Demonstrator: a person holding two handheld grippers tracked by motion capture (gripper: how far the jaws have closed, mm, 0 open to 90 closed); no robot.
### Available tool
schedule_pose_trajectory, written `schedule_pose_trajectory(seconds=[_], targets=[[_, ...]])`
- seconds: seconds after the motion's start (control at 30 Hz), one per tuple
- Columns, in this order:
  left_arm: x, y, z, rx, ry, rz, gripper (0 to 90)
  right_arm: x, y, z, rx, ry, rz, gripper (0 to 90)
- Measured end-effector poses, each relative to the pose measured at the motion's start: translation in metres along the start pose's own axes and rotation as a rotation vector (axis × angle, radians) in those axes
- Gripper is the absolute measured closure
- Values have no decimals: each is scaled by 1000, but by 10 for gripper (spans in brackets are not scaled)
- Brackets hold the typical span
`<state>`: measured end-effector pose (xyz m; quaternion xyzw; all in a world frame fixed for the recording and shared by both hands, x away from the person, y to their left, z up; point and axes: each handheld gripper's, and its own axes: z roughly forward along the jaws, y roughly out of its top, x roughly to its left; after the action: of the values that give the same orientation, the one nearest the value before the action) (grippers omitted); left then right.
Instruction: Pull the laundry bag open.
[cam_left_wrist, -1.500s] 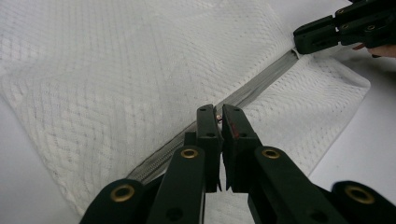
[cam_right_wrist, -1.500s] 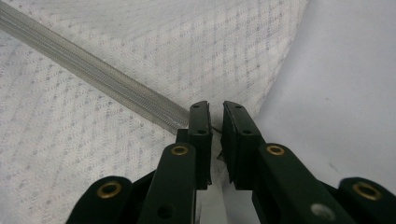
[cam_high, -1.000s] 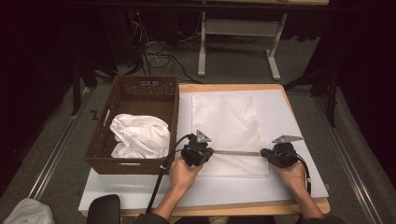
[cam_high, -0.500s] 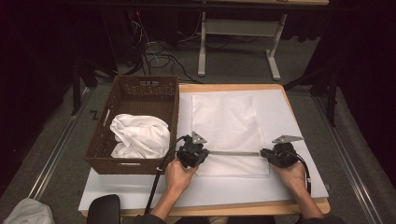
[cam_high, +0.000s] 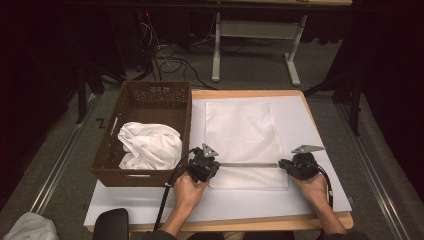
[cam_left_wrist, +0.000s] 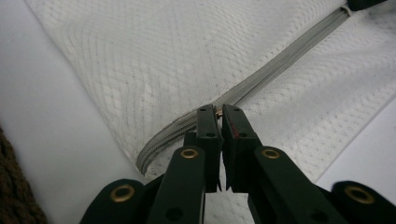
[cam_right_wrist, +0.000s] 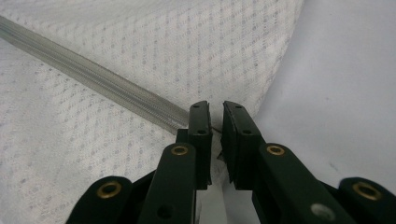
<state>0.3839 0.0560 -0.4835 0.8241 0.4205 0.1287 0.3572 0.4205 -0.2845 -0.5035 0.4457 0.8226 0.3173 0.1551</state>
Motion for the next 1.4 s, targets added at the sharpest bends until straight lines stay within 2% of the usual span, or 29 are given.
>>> schedule_pose_trajectory(seconds=[0.2, 0.47, 0.57, 0.73, 0.9, 0.97, 1.0, 1.1, 1.4], targets=[[-3, -6, 6, 19, 31, -3, 858, 1, 0, 0, -2, -9, -11, 825], [-10, -11, 4, 24, 141, 8, 859, 3, 0, 0, 5, -22, -22, 824], [-10, -13, 4, 24, 149, -4, 859, 3, 0, 0, 5, -23, -18, 824], [-5, -18, 3, 13, 132, -47, 858, 3, 0, 0, 5, -22, -19, 824], [-5, -19, 1, 13, 142, -51, 858, 3, 0, 0, 4, -24, -22, 824], [-4, -20, 0, 15, 158, -52, 858, 4, 0, 0, 3, -24, -19, 824], [-4, -20, 0, 21, 183, -49, 858, 4, 0, 0, 3, -25, -21, 824], [-2, -21, -1, 22, 191, -68, 859, 4, 0, 0, 3, -25, -21, 824], [-1, -24, -2, 43, 206, -93, 858, 4, 0, 0, 1, -25, -25, 824]])
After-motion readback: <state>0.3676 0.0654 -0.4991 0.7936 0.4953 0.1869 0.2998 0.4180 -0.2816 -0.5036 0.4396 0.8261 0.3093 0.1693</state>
